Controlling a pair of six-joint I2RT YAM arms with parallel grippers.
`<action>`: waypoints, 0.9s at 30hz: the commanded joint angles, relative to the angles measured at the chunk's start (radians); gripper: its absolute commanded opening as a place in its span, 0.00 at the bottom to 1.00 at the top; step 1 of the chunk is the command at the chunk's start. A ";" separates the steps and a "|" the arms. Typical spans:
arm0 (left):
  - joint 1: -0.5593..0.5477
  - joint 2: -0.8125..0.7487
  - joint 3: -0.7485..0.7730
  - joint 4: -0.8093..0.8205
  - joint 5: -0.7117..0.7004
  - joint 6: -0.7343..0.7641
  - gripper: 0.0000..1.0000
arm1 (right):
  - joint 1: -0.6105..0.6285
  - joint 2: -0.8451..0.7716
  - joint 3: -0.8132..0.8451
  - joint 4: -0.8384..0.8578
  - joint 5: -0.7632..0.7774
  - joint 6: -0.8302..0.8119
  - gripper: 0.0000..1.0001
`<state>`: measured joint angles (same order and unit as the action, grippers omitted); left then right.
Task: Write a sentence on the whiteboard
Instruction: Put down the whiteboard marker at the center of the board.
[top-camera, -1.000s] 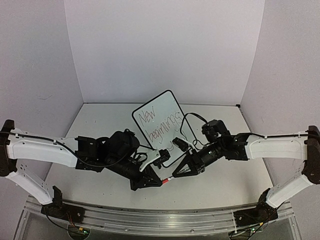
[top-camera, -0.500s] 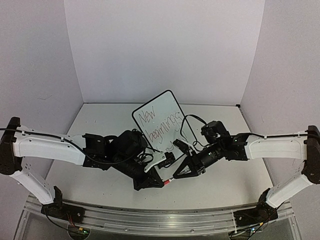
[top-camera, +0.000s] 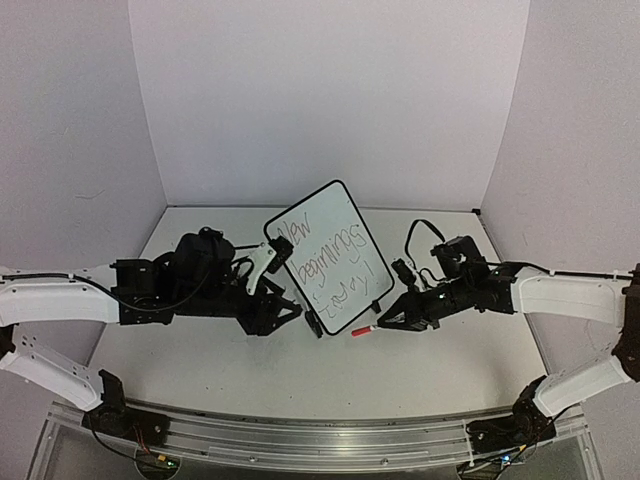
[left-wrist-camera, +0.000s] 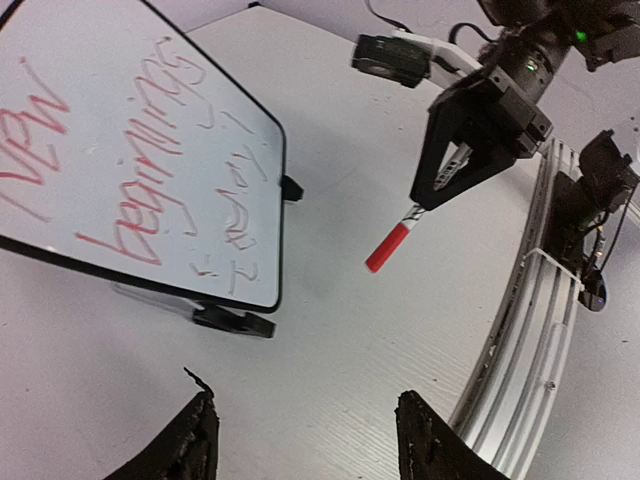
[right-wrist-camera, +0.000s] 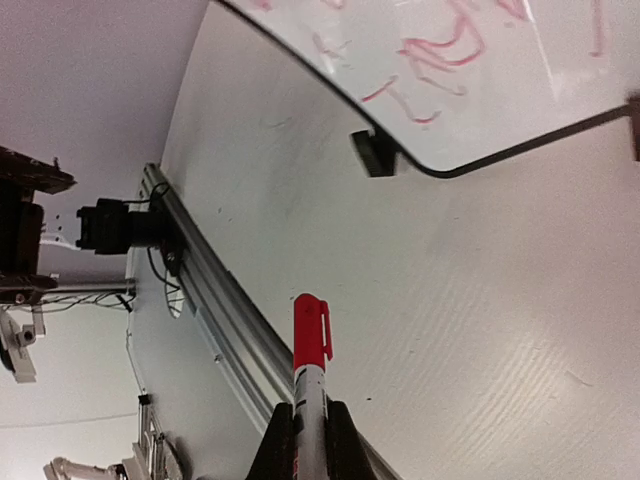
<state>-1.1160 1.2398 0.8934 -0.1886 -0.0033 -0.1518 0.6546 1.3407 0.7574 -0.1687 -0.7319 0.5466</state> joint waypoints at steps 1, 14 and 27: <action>0.105 -0.081 -0.067 -0.075 -0.143 -0.146 0.66 | -0.080 -0.008 -0.028 -0.120 0.196 -0.014 0.03; 0.403 -0.110 -0.121 -0.159 -0.124 -0.295 0.78 | -0.158 0.041 -0.035 -0.180 0.554 -0.037 0.65; 0.828 -0.004 -0.156 -0.013 0.014 -0.251 0.84 | -0.372 0.088 0.062 -0.178 0.706 -0.171 0.98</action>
<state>-0.4297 1.2027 0.7403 -0.2971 -0.0744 -0.4188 0.3324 1.4120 0.7450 -0.3609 -0.1105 0.4420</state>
